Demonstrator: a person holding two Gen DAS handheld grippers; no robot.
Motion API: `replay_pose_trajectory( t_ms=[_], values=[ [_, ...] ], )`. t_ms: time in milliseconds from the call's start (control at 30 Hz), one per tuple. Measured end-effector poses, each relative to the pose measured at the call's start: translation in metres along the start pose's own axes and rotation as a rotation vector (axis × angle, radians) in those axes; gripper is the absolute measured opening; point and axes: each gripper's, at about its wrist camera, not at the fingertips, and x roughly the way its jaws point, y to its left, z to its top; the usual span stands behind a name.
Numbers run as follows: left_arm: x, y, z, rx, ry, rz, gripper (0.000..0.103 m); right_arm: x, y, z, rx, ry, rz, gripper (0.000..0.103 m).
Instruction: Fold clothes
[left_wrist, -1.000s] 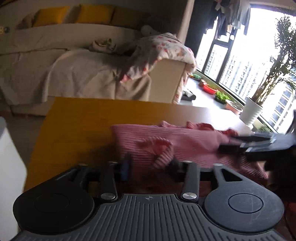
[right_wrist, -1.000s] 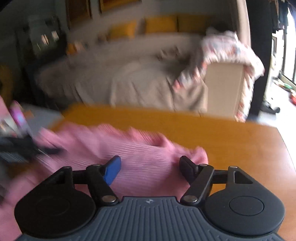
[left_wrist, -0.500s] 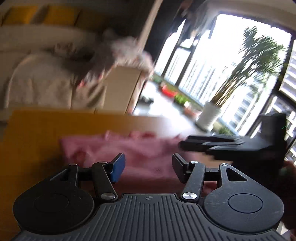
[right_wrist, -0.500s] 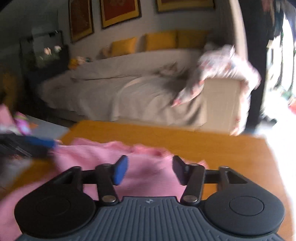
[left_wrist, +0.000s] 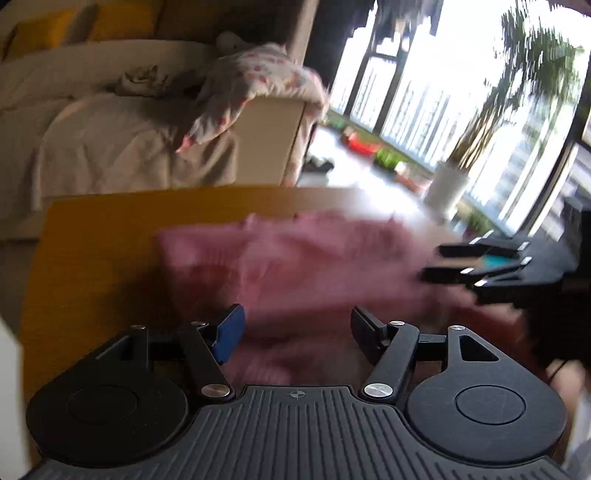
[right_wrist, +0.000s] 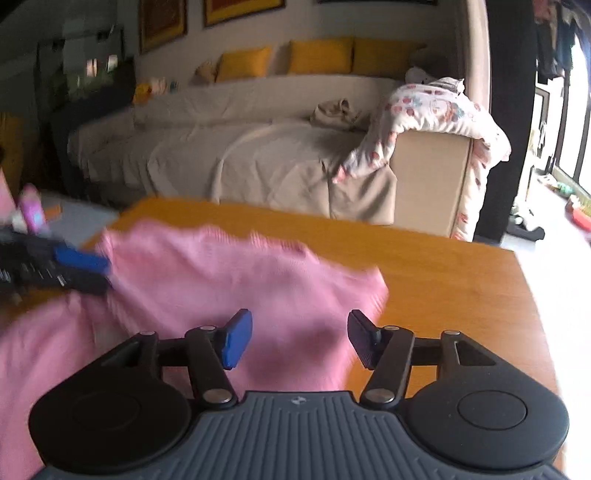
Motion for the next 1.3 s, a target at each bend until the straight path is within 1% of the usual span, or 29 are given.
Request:
replay_pose_trajectory(
  t_ms=[33,67,100,167,233,300,333,367,433,500,567,700,767,867,933,967,1000,1033,1067,1100,1133,1167,1200,1233,1267,1300],
  values=[
    [-0.003,-0.004,-0.005,0.031,0.02,0.035,0.069,-0.002,-0.001,-0.008,-0.012,0.022,-0.023,0.058],
    [-0.012,-0.005,-0.01,0.041,0.023,0.042,0.069,-0.003,-0.003,-0.017,-0.018,0.039,-0.045,0.059],
    [-0.021,-0.007,-0.015,0.05,0.024,0.047,0.069,-0.012,-0.006,-0.022,0.002,0.04,-0.049,0.059],
    [-0.04,-0.009,-0.025,0.066,0.026,0.056,0.074,-0.038,-0.014,-0.028,0.065,0.01,-0.036,0.06],
    [-0.07,-0.006,-0.039,0.044,0.01,0.045,0.088,-0.076,-0.023,-0.036,0.121,-0.054,-0.03,0.062],
    [-0.095,-0.004,-0.054,0.018,-0.001,0.043,0.092,-0.11,-0.03,-0.049,0.181,-0.1,-0.031,0.063],
    [-0.104,-0.002,-0.064,0.008,-0.005,0.046,0.093,-0.126,-0.034,-0.057,0.216,-0.116,-0.032,0.063],
    [-0.107,0.001,-0.07,-0.005,-0.007,0.049,0.093,-0.139,-0.037,-0.066,0.246,-0.125,-0.033,0.069],
    [-0.118,0.004,-0.089,-0.054,-0.012,0.056,0.093,-0.161,-0.04,-0.087,0.306,-0.132,-0.038,0.075],
    [-0.121,0.006,-0.104,-0.094,-0.02,0.068,0.093,-0.176,-0.04,-0.11,0.356,-0.129,-0.049,0.076],
    [-0.123,0.003,-0.115,-0.101,-0.045,0.102,0.093,-0.185,-0.038,-0.13,0.393,-0.129,-0.066,0.076],
    [-0.126,-0.003,-0.13,-0.133,-0.079,0.112,0.091,-0.193,-0.035,-0.168,0.508,-0.139,-0.078,0.076],
    [-0.127,-0.006,-0.135,-0.135,-0.087,0.114,0.09,-0.194,-0.035,-0.18,0.545,-0.148,-0.089,0.075],
    [-0.133,-0.012,-0.13,-0.153,-0.099,0.107,0.089,-0.192,-0.031,-0.188,0.558,-0.158,-0.076,0.075],
    [-0.139,-0.024,-0.118,-0.134,-0.14,0.06,0.089,-0.189,-0.026,-0.191,0.549,-0.166,-0.071,0.074],
    [-0.142,-0.03,-0.112,-0.124,-0.16,0.036,0.09,-0.186,-0.022,-0.19,0.53,-0.17,-0.075,0.071],
    [-0.143,-0.037,-0.104,-0.12,-0.178,-0.013,0.092,-0.181,-0.018,-0.188,0.507,-0.175,-0.085,0.069],
    [-0.142,-0.045,-0.096,-0.12,-0.191,-0.076,0.093,-0.177,-0.014,-0.185,0.487,-0.178,-0.09,0.063],
    [-0.135,-0.053,-0.09,-0.127,-0.188,-0.13,0.094,-0.172,-0.01,-0.183,0.469,-0.181,-0.089,0.056],
    [-0.129,-0.06,-0.084,-0.134,-0.184,-0.183,0.094,-0.168,-0.007,-0.18,0.452,-0.183,-0.089,0.054],
    [-0.123,-0.067,-0.078,-0.142,-0.18,-0.236,0.094,-0.163,-0.004,-0.178,0.434,-0.186,-0.089,0.045],
    [-0.113,-0.074,-0.075,-0.154,-0.163,-0.273,0.094,-0.159,-0.001,-0.175,0.419,-0.183,-0.075,0.033],
    [-0.102,-0.08,-0.073,-0.171,-0.138,-0.305,0.094,-0.156,0.0,-0.173,0.406,-0.176,-0.053,0.026],
    [-0.091,-0.085,-0.073,-0.187,-0.113,-0.323,0.094,-0.153,0.002,-0.171,0.388,-0.168,-0.041,0.014],
    [-0.08,-0.09,-0.073,-0.203,-0.088,-0.34,0.094,-0.153,0.004,-0.168,0.365,-0.162,-0.041,0.008],
    [-0.071,-0.093,-0.074,-0.216,-0.062,-0.347,0.094,-0.155,0.007,-0.165,0.334,-0.164,-0.048,0.008]
  ],
)
